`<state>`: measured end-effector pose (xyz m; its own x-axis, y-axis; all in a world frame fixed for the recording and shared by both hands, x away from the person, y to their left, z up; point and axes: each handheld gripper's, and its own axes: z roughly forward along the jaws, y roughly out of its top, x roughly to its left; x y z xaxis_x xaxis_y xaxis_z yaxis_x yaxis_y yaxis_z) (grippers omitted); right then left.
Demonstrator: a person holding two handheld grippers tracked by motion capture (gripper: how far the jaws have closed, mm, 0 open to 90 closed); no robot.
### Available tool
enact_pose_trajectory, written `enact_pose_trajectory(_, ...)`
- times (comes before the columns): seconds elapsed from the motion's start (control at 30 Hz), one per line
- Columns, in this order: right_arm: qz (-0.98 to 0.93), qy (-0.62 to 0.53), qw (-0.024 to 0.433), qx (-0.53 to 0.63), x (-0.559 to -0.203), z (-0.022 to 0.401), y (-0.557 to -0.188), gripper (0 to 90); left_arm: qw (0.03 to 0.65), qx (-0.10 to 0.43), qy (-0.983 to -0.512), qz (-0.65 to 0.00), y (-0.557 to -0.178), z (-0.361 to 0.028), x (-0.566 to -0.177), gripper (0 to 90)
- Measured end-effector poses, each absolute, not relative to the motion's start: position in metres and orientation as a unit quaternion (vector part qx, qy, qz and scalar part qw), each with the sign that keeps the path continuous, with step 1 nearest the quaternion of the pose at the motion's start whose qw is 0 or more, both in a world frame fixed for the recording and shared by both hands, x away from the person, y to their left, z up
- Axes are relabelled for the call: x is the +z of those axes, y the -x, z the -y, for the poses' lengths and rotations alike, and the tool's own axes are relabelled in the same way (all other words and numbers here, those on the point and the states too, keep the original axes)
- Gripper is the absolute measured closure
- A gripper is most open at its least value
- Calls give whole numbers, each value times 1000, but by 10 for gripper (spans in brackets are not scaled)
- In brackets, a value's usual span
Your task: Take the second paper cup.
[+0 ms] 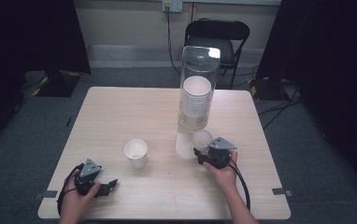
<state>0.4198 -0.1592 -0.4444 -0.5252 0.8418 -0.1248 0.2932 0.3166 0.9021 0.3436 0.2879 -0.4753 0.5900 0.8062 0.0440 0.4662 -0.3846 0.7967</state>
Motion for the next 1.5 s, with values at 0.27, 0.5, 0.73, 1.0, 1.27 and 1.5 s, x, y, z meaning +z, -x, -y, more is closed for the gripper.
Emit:
enact_pose_trajectory(0.27,-740,-412,300,438,-442,185,-422,324,388,219,-803,-396,-344,-288,-475,137)
enact_pose_trajectory(0.5,-732,-443,302,421,-448,204,-431,313,388,219,-803,-396,-344,-288,-475,137)
enact_pose_trajectory(0.73,-715,-466,304,424,-451,212,-443,309,388,219,-803,-396,-344,-288,-475,137)
enact_pose_trajectory(1.0,-708,-480,305,419,-451,219,-441,235,389,218,-803,-395,-344,-288,-475,136)
enact_pose_trajectory(1.27,-723,-468,300,411,-444,224,-430,188,389,217,-803,-395,-344,-288,-475,134)
enact_pose_trajectory(1.5,-729,-458,296,413,-439,231,-416,184,389,217,-803,-395,-344,-288,-475,134)
